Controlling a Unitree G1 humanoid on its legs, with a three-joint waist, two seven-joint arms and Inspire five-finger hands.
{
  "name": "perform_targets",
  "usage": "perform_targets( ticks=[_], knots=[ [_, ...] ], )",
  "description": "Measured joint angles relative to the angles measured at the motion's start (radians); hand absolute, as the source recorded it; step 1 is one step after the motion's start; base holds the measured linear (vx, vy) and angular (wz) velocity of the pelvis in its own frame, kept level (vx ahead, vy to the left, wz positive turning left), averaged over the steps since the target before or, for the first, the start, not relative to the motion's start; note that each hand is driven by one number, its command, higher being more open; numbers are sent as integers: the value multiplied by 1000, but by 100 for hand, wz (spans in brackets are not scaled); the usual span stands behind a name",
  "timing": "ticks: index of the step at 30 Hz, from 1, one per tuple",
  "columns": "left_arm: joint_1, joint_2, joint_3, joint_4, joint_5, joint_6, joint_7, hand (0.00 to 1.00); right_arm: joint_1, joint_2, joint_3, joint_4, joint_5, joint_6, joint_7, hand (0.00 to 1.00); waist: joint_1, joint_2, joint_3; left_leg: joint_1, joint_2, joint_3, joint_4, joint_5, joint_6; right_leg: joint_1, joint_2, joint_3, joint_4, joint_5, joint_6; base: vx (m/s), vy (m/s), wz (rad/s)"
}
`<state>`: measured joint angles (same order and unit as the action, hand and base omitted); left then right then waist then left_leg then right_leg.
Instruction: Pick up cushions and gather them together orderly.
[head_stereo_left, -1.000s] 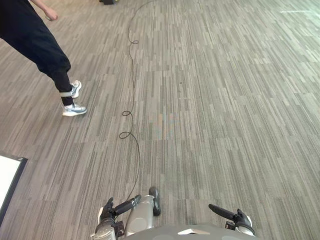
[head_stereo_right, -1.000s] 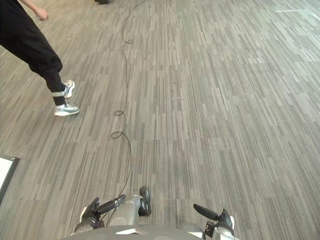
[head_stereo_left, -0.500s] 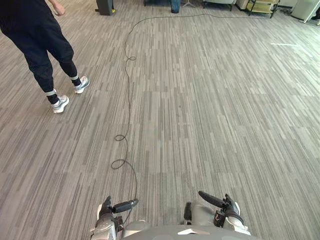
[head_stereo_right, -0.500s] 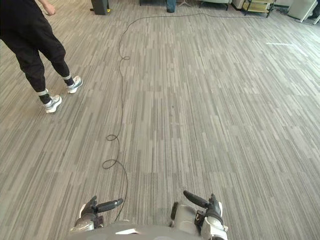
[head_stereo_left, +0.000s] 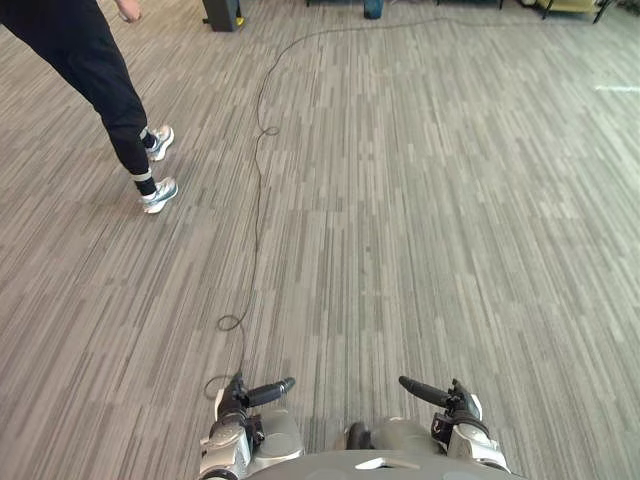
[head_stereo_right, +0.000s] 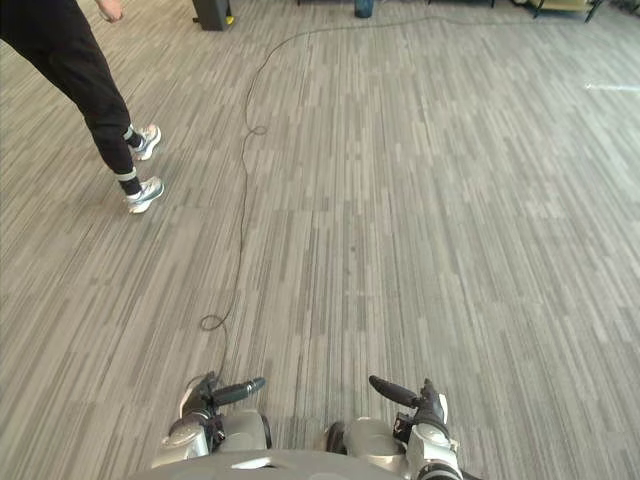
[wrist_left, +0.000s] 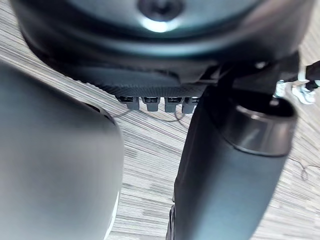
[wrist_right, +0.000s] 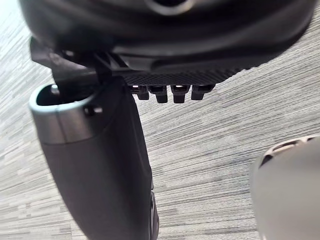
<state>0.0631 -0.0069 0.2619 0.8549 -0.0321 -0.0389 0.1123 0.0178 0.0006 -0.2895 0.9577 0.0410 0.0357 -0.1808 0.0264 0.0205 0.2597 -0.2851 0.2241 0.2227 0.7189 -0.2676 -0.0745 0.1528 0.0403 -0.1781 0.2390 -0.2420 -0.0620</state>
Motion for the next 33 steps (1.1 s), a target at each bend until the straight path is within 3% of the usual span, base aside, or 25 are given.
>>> perform_targets(
  ticks=[1,2,3,4,5,7,8,9,12,13,16,17,18,20,21,22,23,24,26,27,28,30,31,32,33],
  knots=[
    [0,-1,0,-2,-3,-1,0,100,0,0,-1,1,0,1,-2,100,3,-1,1,-7,-11,-1,-55,4,-2,14,-4,11,-12,-1,4,708,171,-71],
    [0,-5,1,-5,-9,-6,4,100,2,4,-2,2,0,3,-8,100,17,-1,1,-29,-44,-17,-218,41,-9,59,-16,41,-52,-9,19,528,179,-73],
    [0,-13,2,-6,-21,-10,11,100,7,9,0,3,0,3,-14,100,29,-8,-4,-48,-67,-36,-314,136,-9,92,-32,73,-86,-23,44,536,197,-68],
    [0,-13,2,-6,-22,-11,12,100,7,10,0,4,0,3,-15,100,31,-10,-5,-47,-70,-38,-318,150,-9,96,-34,77,-90,-25,48,598,232,-68],
    [2,-10,9,-2,-27,-17,18,100,8,19,6,11,0,2,-18,100,36,-22,-23,-46,-95,-43,-326,250,27,116,-55,113,-117,-35,65,488,187,-44],
    [-6,8,31,-3,-29,-14,17,100,-1,51,1,17,0,2,-17,100,32,-64,-36,-67,-107,-16,-243,183,86,100,-96,155,-99,-17,96,611,230,-42],
    [-8,15,34,-4,-36,-12,19,100,4,63,-4,18,0,3,-17,100,37,-80,-45,-62,-110,-3,-208,143,92,91,-111,174,-53,-14,101,688,268,-37],
    [-10,21,30,1,-37,-7,21,100,7,67,-1,17,0,2,-15,100,42,-87,-48,-38,-109,14,-188,108,101,58,-119,182,55,-13,102,512,210,-42],
    [-30,37,-5,55,-36,8,27,100,12,66,-1,-12,0,-8,-12,100,42,-85,-43,94,-115,47,-218,35,118,-153,-165,166,584,66,193,492,214,-44],
    [-36,41,-13,74,-36,9,31,100,15,66,1,-33,0,-22,-7,100,35,-78,-33,193,-116,60,-246,-35,103,-242,-203,99,774,44,163,515,172,-61],
    [-29,43,-14,91,-35,14,37,100,18,66,-2,-64,0,-26,-2,100,21,-75,-30,314,-110,89,-284,-88,88,-346,-232,3,849,5,100,373,27,-38],
    [-30,51,-29,101,-34,19,35,100,24,66,-4,-83,0,-29,-2,100,9,-77,-27,395,-101,110,-331,-108,61,-433,-229,-83,781,-17,95,406,-48,-27],
    [-30,51,-30,102,-34,19,34,100,23,65,-4,-83,-1,-30,-2,100,8,-78,-27,402,-101,113,-337,-108,59,-440,-229,-94,765,-19,93,587,-73,-33],
    [-33,51,-40,133,-33,22,33,100,14,38,-5,-68,-2,-37,3,100,-9,-69,-26,527,-88,167,-456,-100,15,-526,-208,-232,478,-12,77,652,-73,-32],
    [-33,52,-57,147,-22,23,31,100,15,27,-6,-52,-2,-36,3,100,-17,-61,-28,574,-86,184,-508,-94,4,-540,-180,-269,321,32,73,555,-80,-19],
    [-31,57,-76,163,-8,25,30,100,9,28,-34,-42,9,-31,6,100,-34,-55,-26,628,-89,187,-551,-84,-13,-532,-144,-278,224,172,12,745,-111,-11],
    [-33,57,-84,180,1,27,29,100,7,27,-45,-35,8,-33,6,100,-40,-48,-31,655,-76,188,-566,-77,-28,-511,-120,-278,202,219,-102,631,-93,-32],
    [-37,49,-81,197,7,29,24,100,-10,20,-47,-25,-4,-34,6,100,-32,-15,-31,669,-45,196,-562,-45,-59,-511,-95,-283,239,194,-124,792,-150,-29],
    [-53,17,-83,184,45,30,5,100,-11,22,-113,-29,1,-34,9,100,-45,-14,-28,702,-68,155,-529,107,-77,-522,-158,-304,421,96,-154,759,-247,-11],
    [-38,13,-80,161,44,26,11,100,3,17,-117,-40,-4,-30,8,100,-60,-5,-45,664,-40,106,-364,150,-91,-472,-138,-319,364,52,-90,681,-325,-2],
    [-28,2,-74,141,44,23,12,100,24,13,-84,-48,-4,-28,8,100,-60,24,-44,547,25,25,-48,178,-87,-387,-83,-319,286,4,-99,525,-263,-19],
    [-22,-28,-46,113,43,20,11,100,21,-11,-71,-49,-1,-19,18,100,-47,76,-45,380,95,-39,318,171,-88,-308,2,-288,211,4,-94,501,-142,-69],
    [-19,-28,-42,98,41,25,7,100,18,-10,-65,-43,0,-15,14,100,-33,67,-36,291,104,-51,445,134,-85,-242,34,-248,169,-5,-99,645,-127,-118],
    [-10,-8,-44,67,41,20,9,100,18,-3,-33,-31,-1,-14,7,100,-26,38,-18,195,86,-55,461,81,-58,-146,53,-191,108,-15,-100,614,-100,-97],
    [-8,-4,-44,62,41,18,9,100,17,0,-31,-29,-1,-14,6,100,-25,34,-16,180,84,-55,451,72,-53,-133,54,-182,97,-17,-96,459,-38,-101]
  ],
)
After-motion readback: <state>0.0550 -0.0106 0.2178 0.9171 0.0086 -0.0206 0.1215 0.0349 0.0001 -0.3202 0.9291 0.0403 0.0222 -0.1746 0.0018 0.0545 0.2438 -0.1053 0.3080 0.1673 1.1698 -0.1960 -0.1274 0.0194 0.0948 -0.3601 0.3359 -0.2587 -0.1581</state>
